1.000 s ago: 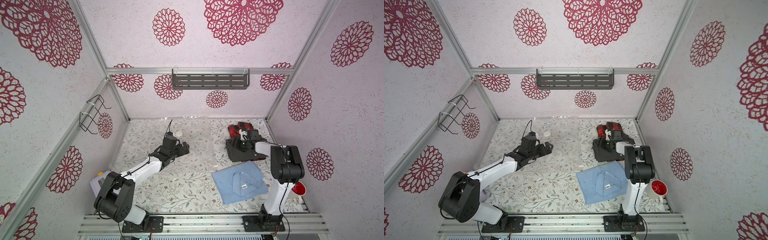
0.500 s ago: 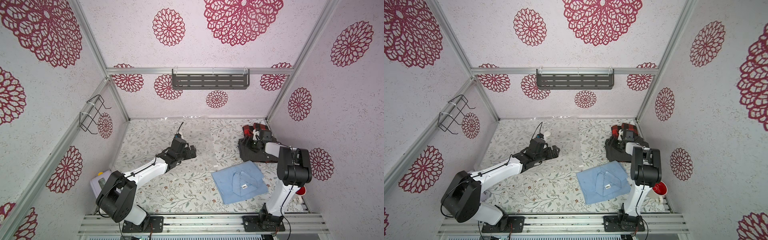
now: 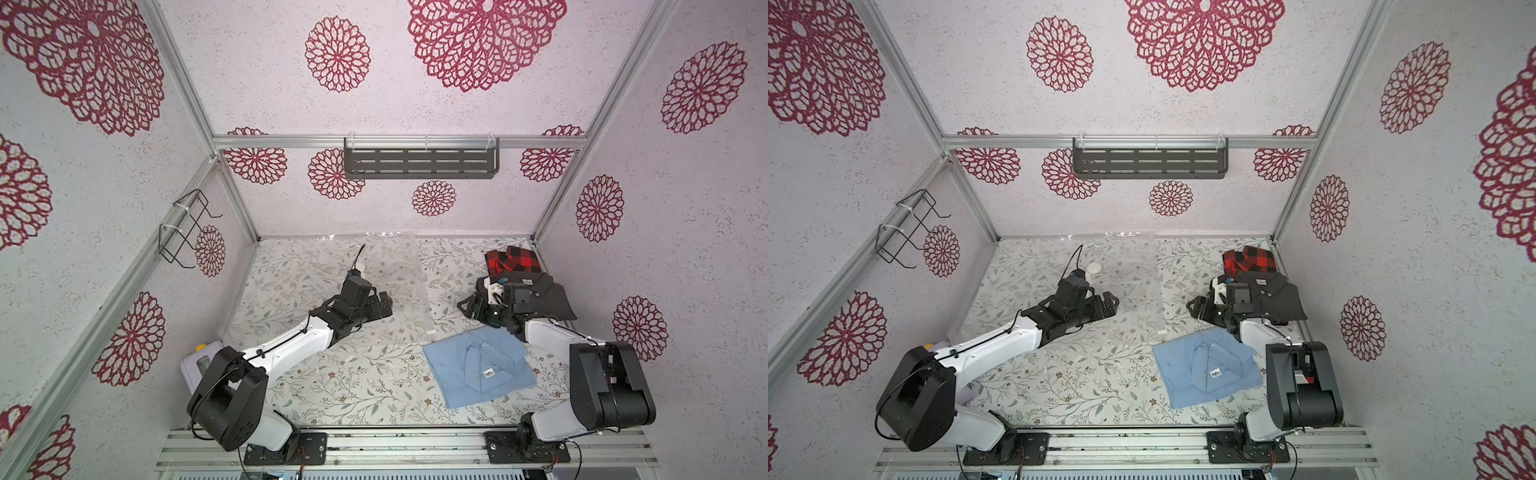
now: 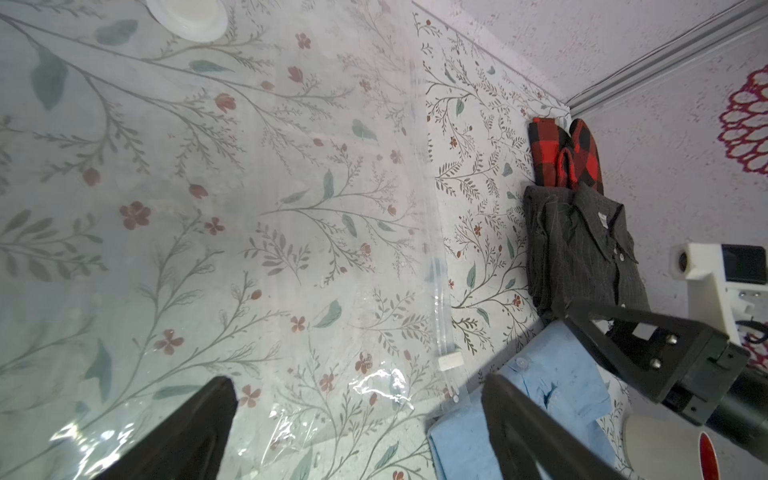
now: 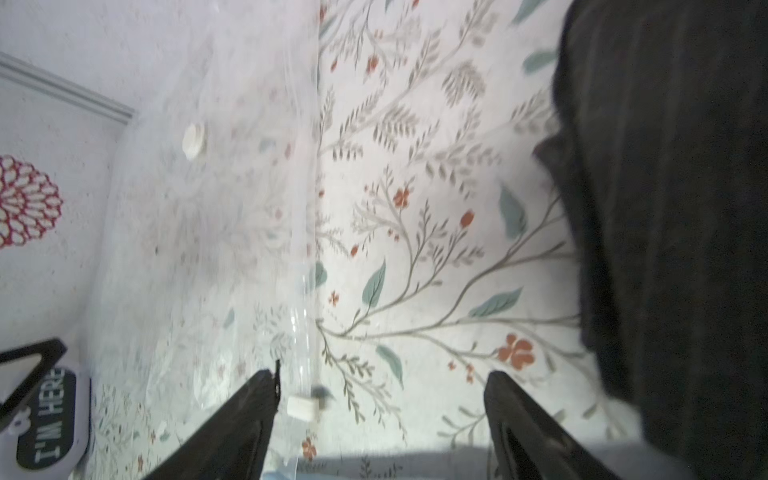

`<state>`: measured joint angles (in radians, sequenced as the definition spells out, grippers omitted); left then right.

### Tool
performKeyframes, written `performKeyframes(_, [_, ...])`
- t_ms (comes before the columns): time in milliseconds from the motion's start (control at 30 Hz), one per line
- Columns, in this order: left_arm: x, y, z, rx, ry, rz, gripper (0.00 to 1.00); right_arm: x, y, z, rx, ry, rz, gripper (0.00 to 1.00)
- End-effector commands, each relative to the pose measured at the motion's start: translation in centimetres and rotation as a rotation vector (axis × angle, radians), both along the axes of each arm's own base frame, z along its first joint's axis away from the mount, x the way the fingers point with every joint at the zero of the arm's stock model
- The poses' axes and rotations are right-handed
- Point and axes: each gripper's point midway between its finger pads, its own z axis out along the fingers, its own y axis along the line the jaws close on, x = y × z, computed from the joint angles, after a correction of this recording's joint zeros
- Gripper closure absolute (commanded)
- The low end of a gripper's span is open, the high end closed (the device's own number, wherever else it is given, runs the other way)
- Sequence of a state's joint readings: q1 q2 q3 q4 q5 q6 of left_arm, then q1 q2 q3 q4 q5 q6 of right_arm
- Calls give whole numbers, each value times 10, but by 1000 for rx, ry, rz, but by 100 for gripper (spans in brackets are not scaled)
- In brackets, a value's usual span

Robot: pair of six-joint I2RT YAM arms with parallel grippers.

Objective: Place the folded shirt into the vacuum bag
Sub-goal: Move the shirt to the corner of the board, then adjust the vacuum bag at the center of the board.

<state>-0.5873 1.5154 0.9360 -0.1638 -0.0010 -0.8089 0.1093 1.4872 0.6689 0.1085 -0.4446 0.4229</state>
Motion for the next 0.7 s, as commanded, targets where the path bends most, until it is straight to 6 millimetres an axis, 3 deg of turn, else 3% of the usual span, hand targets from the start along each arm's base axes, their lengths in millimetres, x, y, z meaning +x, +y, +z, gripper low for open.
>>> performKeyframes(0, [-4, -22, -10, -31, 61, -76, 3, 6, -3, -4, 9, -9, -26, 17])
performKeyframes(167, [-2, -36, -41, -15, 122, -108, 3, 14, -22, -38, -25, 80, -117, 12])
performKeyframes(367, [-6, -27, -80, 51, 188, -77, 3, 7, -68, -55, -153, 165, -302, 7])
performKeyframes(500, [-17, -5, -97, 123, 228, -18, 3, 4, -77, -43, -163, 152, -350, 4])
performKeyframes(600, [-33, 14, -106, 174, 251, 15, 3, 7, -63, -17, -85, 82, -313, 6])
performKeyframes(667, [-45, 31, -109, 225, 267, 36, 3, 6, -46, 2, -32, 35, -264, 17])
